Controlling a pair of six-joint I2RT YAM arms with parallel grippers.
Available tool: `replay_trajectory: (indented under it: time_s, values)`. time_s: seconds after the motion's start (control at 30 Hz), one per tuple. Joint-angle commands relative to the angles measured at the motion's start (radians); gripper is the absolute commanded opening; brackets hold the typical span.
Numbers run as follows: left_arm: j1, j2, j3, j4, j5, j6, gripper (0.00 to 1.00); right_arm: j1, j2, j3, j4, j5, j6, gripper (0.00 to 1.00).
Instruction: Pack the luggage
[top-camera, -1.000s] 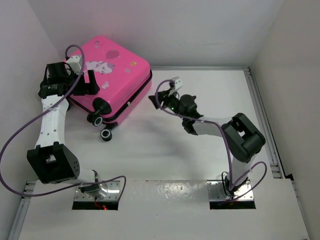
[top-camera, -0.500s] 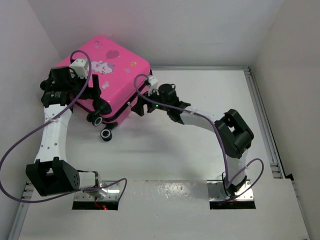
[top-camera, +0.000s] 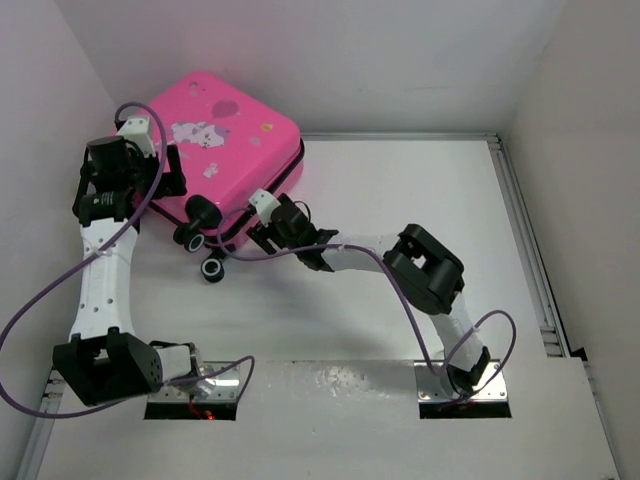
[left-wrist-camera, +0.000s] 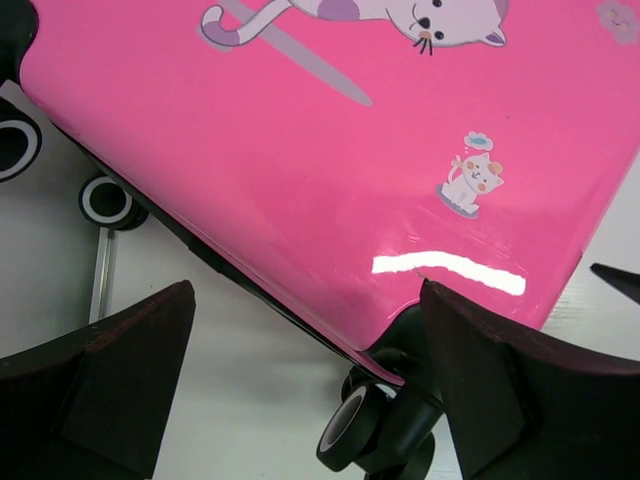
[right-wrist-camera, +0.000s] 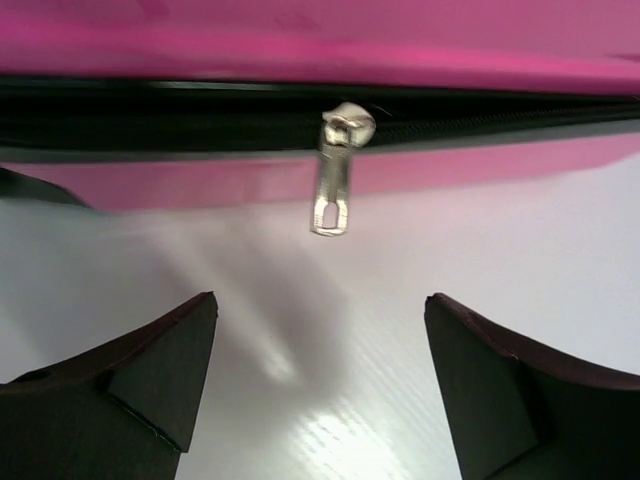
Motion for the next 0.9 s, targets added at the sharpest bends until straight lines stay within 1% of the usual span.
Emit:
replay_trajectory:
  time_s: [0.0,0.17,0.27,0.37,0.47,0.57,0.6,0.7,0.73,0.8,0.83,0.87]
  values:
    - [0.015,-0.040,-0.018,0.058,-0.022,-0.019,1.00,0.003,0.009,0.058,0.079,0.137,-0.104,0.84]
    - [0.062,-0.041,-0.052,0.078,0.010,-0.019,1.00,0.000,0.022,0.076,0.113,0.146,-0.139,0.82]
    - [0.091,-0.041,-0.063,0.088,0.031,-0.019,1.00,0.003,0.016,0.084,0.119,0.108,-0.133,0.82]
    - [0.104,-0.031,-0.072,0.088,0.042,-0.028,1.00,0.007,0.022,0.111,0.110,0.088,-0.132,0.82]
    - [0.130,-0.031,-0.072,0.088,0.067,-0.037,1.00,0.009,0.045,0.156,0.073,0.071,-0.127,0.79]
    - [0.150,-0.022,-0.072,0.088,0.080,-0.037,1.00,-0.002,0.072,0.187,0.042,0.072,-0.128,0.66]
    - [0.159,-0.022,-0.072,0.088,0.081,-0.046,1.00,-0.003,0.085,0.204,0.041,0.074,-0.130,0.58]
    - [0.168,-0.022,-0.072,0.088,0.104,-0.046,1.00,-0.017,0.108,0.239,0.012,0.058,-0.135,0.48]
    - [0.168,-0.022,-0.081,0.088,0.104,-0.046,1.00,-0.025,0.121,0.259,0.005,0.046,-0.132,0.40]
    - [0.168,-0.031,-0.081,0.088,0.114,-0.037,1.00,-0.039,0.134,0.277,-0.005,0.031,-0.136,0.31]
    - [0.168,-0.031,-0.081,0.088,0.114,-0.037,1.00,-0.039,0.131,0.276,-0.013,0.013,-0.135,0.24]
    - [0.168,-0.031,-0.081,0.088,0.114,-0.037,1.00,-0.046,0.131,0.279,-0.022,0.005,-0.138,0.19]
